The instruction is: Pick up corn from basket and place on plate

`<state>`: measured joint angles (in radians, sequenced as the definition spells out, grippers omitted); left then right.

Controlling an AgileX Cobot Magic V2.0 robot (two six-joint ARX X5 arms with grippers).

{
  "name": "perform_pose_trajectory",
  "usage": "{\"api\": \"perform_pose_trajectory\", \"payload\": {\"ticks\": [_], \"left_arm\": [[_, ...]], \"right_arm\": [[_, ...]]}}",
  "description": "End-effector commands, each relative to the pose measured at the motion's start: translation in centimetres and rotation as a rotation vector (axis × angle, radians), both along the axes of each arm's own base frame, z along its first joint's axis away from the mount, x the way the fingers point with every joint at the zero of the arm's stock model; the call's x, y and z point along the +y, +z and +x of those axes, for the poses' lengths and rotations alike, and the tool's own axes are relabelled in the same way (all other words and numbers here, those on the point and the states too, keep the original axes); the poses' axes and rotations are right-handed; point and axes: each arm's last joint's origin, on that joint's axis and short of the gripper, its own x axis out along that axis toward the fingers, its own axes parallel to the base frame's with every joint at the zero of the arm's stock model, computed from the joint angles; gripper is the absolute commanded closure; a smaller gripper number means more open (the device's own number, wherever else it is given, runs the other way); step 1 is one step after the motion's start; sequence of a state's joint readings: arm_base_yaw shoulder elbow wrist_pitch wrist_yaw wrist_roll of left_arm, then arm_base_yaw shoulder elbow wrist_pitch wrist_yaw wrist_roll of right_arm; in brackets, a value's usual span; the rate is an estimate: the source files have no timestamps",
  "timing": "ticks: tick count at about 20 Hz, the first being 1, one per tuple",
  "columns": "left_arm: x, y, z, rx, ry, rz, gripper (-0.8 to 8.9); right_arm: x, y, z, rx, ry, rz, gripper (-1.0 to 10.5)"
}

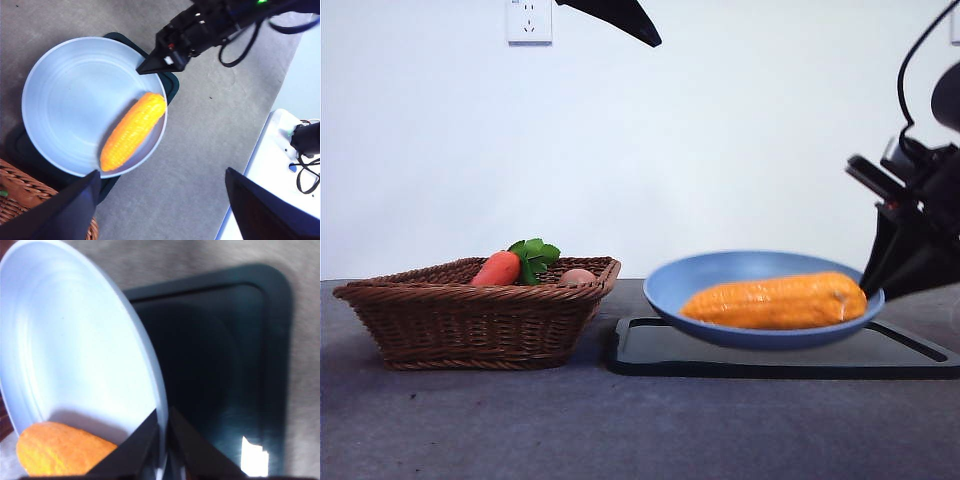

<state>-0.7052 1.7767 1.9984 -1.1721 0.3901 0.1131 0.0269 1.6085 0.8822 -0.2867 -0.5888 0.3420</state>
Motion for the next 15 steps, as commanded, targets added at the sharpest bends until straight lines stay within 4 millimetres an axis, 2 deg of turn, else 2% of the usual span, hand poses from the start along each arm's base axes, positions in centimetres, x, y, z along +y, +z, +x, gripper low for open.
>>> {"api": "perform_pose_trajectory", "payload": {"ticks": [1, 5, 10, 13, 15], "left_arm": [[-0.4, 0.4, 0.1, -0.017, -0.007, -0.013, 4.09], [-0.4, 0.4, 0.1, -0.016, -0.006, -0.014, 4.09], [-0.4, 0.4, 0.1, -0.016, -0.006, -0.014, 4.09], [-0.4, 0.4, 0.1, -0.017, -0.006, -0.014, 4.09], [-0.4, 0.4, 0.1, -0.018, -0.006, -0.014, 4.09]], "right_arm": [[-0.2, -0.9, 1.0, 0.022, -0.009, 0.015, 9.4], [-0.3, -2.3, 1.5, 0.062, -0.011, 0.015, 9.4], [-0.2, -2.5, 1.4, 0.074, -0.007, 0.013, 9.3], [-0.2, -2.4, 1.4, 0.072, 0.005, 0.035, 7.7], [-0.1, -2.2, 1.3, 0.07, 0.015, 0.057, 7.2]]}}
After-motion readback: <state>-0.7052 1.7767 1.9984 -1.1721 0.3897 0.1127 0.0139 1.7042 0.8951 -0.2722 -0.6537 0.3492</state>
